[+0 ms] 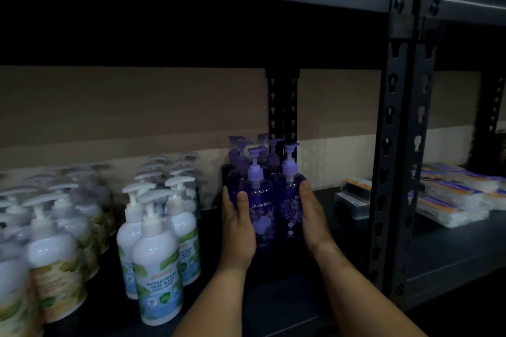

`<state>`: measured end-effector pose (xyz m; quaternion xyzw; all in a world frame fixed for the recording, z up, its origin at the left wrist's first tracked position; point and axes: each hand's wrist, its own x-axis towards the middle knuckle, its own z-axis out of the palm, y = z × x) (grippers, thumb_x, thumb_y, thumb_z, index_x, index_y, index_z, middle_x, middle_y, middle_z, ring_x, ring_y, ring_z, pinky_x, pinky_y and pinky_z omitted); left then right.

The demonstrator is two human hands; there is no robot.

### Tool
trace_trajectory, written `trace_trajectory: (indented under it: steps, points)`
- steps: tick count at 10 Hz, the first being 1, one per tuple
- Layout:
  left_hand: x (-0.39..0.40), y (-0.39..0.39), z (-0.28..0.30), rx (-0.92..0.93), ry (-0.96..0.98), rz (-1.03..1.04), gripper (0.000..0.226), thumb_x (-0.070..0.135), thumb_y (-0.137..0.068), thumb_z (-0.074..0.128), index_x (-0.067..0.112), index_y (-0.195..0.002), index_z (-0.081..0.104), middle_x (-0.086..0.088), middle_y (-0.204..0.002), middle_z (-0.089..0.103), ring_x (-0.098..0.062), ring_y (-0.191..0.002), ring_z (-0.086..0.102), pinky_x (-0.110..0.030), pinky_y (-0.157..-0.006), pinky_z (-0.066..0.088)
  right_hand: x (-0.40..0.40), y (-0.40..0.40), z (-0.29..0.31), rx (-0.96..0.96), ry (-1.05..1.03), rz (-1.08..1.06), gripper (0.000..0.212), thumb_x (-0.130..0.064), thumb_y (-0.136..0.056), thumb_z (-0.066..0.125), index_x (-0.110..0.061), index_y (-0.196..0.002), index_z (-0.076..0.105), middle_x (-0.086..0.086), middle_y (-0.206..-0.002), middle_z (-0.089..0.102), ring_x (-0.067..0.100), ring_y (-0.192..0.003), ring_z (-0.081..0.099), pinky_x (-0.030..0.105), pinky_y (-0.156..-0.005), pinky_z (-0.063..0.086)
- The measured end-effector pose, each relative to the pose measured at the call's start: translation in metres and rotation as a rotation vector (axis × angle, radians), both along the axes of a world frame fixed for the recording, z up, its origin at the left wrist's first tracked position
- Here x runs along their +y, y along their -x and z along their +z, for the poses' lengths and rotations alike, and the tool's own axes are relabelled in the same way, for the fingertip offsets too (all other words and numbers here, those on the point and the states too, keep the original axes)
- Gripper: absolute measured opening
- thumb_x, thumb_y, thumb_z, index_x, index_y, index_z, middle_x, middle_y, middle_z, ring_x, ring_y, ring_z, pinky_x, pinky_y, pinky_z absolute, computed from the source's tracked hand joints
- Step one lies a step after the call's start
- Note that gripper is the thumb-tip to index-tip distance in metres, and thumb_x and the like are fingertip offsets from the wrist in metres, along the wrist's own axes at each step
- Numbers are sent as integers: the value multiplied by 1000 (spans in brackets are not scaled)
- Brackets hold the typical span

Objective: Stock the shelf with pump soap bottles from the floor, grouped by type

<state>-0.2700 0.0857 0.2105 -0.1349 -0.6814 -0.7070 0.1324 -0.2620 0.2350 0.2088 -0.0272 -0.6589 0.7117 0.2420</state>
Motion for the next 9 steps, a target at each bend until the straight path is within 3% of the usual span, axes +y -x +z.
trace_trajectory:
  steps: [1, 2, 3, 4, 5, 6, 7, 8, 9]
  points:
    - [-3, -7, 2, -25, 12, 7, 99, 85, -84, 26, 33, -166, 3, 6, -174, 12, -16, -158, 17, -43, -130, 18, -7, -13, 9, 22, -27, -44, 79, -87, -79, 44, -38, -140, 51, -8, -129, 65, 18, -119, 61, 37, -100, 46]
    - [-6, -19, 4, -37, 70, -39, 99, 77, -86, 30, 32, -165, -7, 5, -175, 2, -15, -159, 10, -40, -130, 13, -16, -24, 12, -15, -64, -110, 82, -74, -77, 56, -31, -145, 40, 2, -130, 62, 24, -117, 61, 34, -90, 48]
    - [-11, -37, 4, -68, 222, -63, 105, 77, -86, 38, 31, -164, -16, 4, -174, -5, -16, -160, 4, -40, -131, 10, -19, -41, 9, -35, -158, -158, 92, -51, -80, 82, -26, -152, 29, -6, -132, 60, 21, -126, 57, 41, -108, 48]
    - [-21, -59, 2, -86, 283, -114, 116, 75, -84, 51, 30, -163, -20, 4, -174, 2, -15, -159, 12, -31, -129, 13, -21, -58, 1, -102, -258, -122, 101, -19, -87, 81, -23, -160, 11, -2, -147, 52, 16, -132, 53, 31, -113, 38]
    - [-36, -86, -6, -28, 426, -96, 114, 62, -90, 68, 21, -166, -7, 4, -169, 25, -15, -153, 31, -21, -120, 24, -33, -81, 1, -298, -412, -180, 120, -24, -87, 81, -23, -162, -12, 13, -161, 34, 30, -145, 40, 42, -120, 35]
    - [-59, -117, -10, 55, 666, -4, 68, 40, -95, 71, 15, -151, 43, 3, -135, 62, -12, -120, 59, -15, -94, 41, -57, -118, 2, -390, -754, -200, 109, -33, -91, 73, -20, -163, -7, 17, -151, 42, 34, -138, 44, 43, -113, 42]
    - [-87, -148, -8, 178, 931, -11, 33, 34, -102, 61, 17, -128, 70, -6, -125, 71, -18, -112, 65, -31, -96, 51, -88, -148, -3, -321, -1190, -203, 68, -40, -101, 54, -21, -159, 25, 8, -138, 59, 28, -128, 53, 41, -107, 41]
    - [-126, -163, 2, 174, 913, -35, 21, 23, -99, 64, 17, -107, 82, -4, -104, 79, -16, -95, 71, -38, -90, 56, -120, -171, 0, -236, -1334, -9, 36, -28, -101, 51, -29, -136, 60, 1, -129, 66, 26, -118, 60, 44, -103, 46]
    - [-160, -171, 27, 291, 820, 65, 15, 22, -95, 69, 18, -96, 83, 0, -92, 80, -14, -87, 72, -35, -83, 58, -141, -180, 23, -47, -1233, 54, 26, -30, -95, 56, -29, -118, 69, 2, -112, 70, 26, -103, 67, 44, -89, 55]
